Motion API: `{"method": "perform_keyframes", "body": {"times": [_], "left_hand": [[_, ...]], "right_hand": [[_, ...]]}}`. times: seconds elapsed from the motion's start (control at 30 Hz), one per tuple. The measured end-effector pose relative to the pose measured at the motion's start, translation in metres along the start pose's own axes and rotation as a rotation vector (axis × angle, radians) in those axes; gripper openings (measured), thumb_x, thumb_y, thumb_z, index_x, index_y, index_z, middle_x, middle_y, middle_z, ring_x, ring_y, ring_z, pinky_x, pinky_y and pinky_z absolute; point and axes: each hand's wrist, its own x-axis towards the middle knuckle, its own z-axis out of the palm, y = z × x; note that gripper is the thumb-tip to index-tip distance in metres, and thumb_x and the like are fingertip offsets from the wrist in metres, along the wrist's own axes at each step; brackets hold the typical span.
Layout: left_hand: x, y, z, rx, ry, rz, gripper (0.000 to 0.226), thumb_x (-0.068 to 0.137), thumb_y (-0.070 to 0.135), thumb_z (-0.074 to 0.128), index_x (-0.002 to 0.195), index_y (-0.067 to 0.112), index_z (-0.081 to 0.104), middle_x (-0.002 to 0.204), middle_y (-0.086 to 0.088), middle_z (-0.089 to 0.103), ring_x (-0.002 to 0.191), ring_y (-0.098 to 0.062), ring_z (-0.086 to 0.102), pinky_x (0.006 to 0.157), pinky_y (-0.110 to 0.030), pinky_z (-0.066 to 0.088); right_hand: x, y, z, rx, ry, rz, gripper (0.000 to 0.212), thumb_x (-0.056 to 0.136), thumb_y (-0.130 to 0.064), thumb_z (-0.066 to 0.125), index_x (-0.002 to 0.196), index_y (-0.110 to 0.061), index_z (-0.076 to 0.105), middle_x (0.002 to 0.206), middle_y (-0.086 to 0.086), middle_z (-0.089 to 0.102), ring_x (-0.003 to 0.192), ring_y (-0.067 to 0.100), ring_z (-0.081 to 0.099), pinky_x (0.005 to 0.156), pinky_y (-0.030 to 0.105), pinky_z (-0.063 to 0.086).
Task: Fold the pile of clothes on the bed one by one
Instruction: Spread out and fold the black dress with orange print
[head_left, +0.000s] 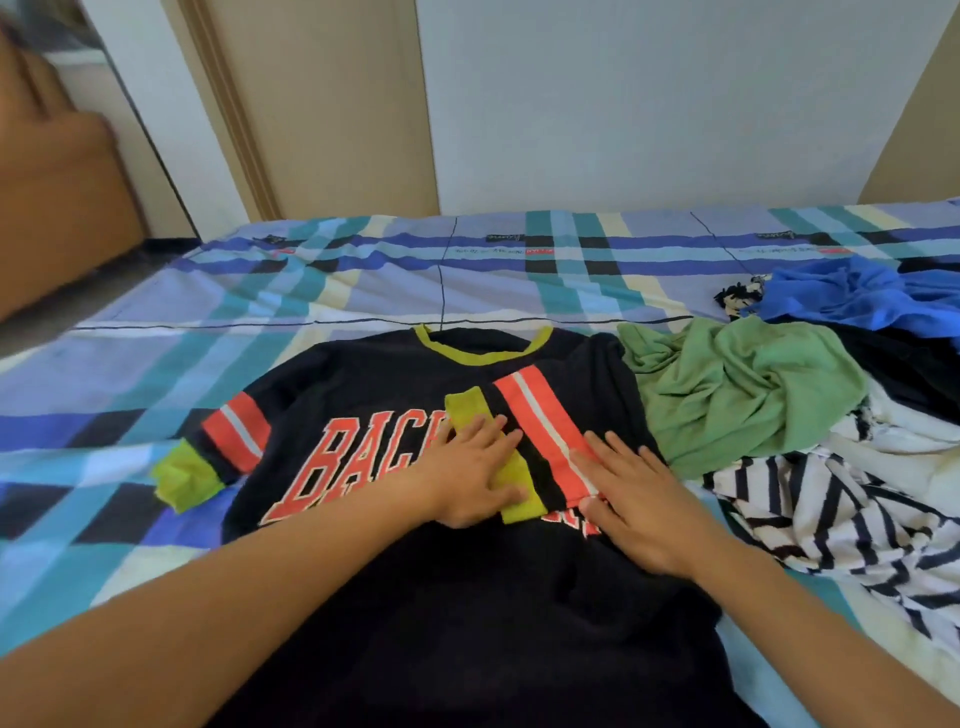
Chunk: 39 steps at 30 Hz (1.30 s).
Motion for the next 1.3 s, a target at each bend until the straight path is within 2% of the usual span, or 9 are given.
{"method": "perform_keyframes", "body": {"times": [0.27, 0.37, 0.47, 0.67, 0.8, 0.9, 1.07, 1.2, 1.3], "left_hand": [[-0.067, -0.058, 0.007, -0.26, 0.138, -0.177, 0.063, 0.097, 0.054, 0.046, 0.151, 0.021, 0.038, 0.159, -0.003, 0.032, 0.147, -0.025, 0.027, 0.121, -0.051, 0.021], [-0.088, -0.093, 0.009, -0.263, 0.405, -0.268, 0.042, 0.092, 0.054, 0.049, 0.11, 0.018, 0.062, 0.115, -0.002, 0.06, 0.111, -0.023, 0.056, 0.101, -0.043, 0.042], [-0.11, -0.137, 0.008, -0.335, 0.624, -0.501, 0.039, 0.088, 0.048, 0.051, 0.107, 0.016, 0.063, 0.113, -0.008, 0.06, 0.109, -0.03, 0.057, 0.093, -0.043, 0.046], [-0.143, -0.207, 0.033, -0.433, 0.525, -0.979, 0.07, 0.081, 0.054, 0.065, 0.133, 0.01, 0.045, 0.133, -0.018, 0.051, 0.127, -0.041, 0.046, 0.102, -0.051, 0.04], [-0.143, -0.225, 0.037, -0.582, 0.59, -0.848, 0.043, 0.084, 0.034, 0.068, 0.115, 0.007, 0.057, 0.114, -0.02, 0.064, 0.106, -0.041, 0.06, 0.088, -0.046, 0.05], [-0.146, -0.237, 0.012, -0.813, 0.9, -0.788, 0.011, 0.086, 0.009, 0.061, 0.097, 0.009, 0.06, 0.094, -0.017, 0.065, 0.086, -0.035, 0.059, 0.079, -0.043, 0.051], [-0.156, -0.269, -0.023, -1.202, 1.384, -0.711, 0.032, 0.08, -0.011, 0.043, 0.094, 0.014, 0.054, 0.102, -0.01, 0.057, 0.073, -0.019, 0.053, 0.051, -0.025, 0.047], [-0.145, -0.287, -0.005, -1.394, 1.172, -1.054, 0.054, 0.088, 0.018, 0.06, 0.137, 0.009, 0.039, 0.138, -0.011, 0.04, 0.101, -0.028, 0.051, 0.088, -0.034, 0.047], [-0.141, -0.298, 0.008, -1.619, 0.993, -1.177, 0.078, 0.083, 0.038, 0.069, 0.144, 0.006, 0.03, 0.132, -0.012, 0.049, 0.116, -0.035, 0.053, 0.101, -0.049, 0.048]], "right_hand": [[-0.005, -0.007, -0.008, -0.082, -0.118, 0.103, 0.132, 0.039, -0.093, -0.035, 0.154, -0.032, -0.013, 0.156, -0.011, -0.026, 0.147, 0.007, -0.021, 0.122, 0.036, -0.006], [-0.001, -0.02, -0.025, -0.089, -0.178, 0.159, 0.114, 0.065, -0.096, -0.01, 0.159, -0.034, 0.007, 0.162, -0.012, -0.013, 0.154, 0.012, -0.006, 0.123, 0.043, 0.003], [0.018, -0.054, -0.045, -0.173, -0.144, 0.223, 0.062, 0.094, -0.068, 0.025, 0.134, -0.029, 0.054, 0.146, -0.002, 0.046, 0.14, 0.019, 0.039, 0.119, 0.055, 0.02], [0.068, -0.155, -0.059, -0.013, -0.119, 0.034, 0.065, 0.099, -0.053, 0.048, 0.153, -0.022, 0.033, 0.16, 0.003, 0.031, 0.143, 0.022, 0.037, 0.116, 0.039, 0.032], [0.098, -0.213, -0.046, 0.059, -0.143, -0.058, 0.07, 0.098, -0.05, 0.051, 0.157, -0.021, 0.025, 0.163, 0.006, 0.024, 0.147, 0.024, 0.031, 0.117, 0.038, 0.029], [0.115, -0.244, -0.036, 0.06, -0.166, -0.091, 0.07, 0.1, -0.05, 0.049, 0.158, -0.021, 0.022, 0.165, 0.006, 0.019, 0.147, 0.027, 0.03, 0.116, 0.04, 0.029], [0.13, -0.256, -0.009, 0.007, -0.183, -0.136, 0.073, 0.099, -0.053, 0.045, 0.159, -0.02, 0.019, 0.166, 0.005, 0.012, 0.15, 0.027, 0.023, 0.121, 0.045, 0.024], [0.136, -0.251, 0.0, -0.032, -0.121, -0.141, 0.072, 0.098, -0.058, 0.044, 0.157, -0.021, 0.025, 0.162, 0.005, 0.023, 0.147, 0.027, 0.029, 0.118, 0.049, 0.029], [0.143, -0.254, -0.005, 0.048, 0.053, -0.096, 0.062, 0.098, -0.059, 0.041, 0.146, -0.02, 0.043, 0.143, 0.004, 0.048, 0.125, 0.023, 0.053, 0.103, 0.043, 0.046]]}}
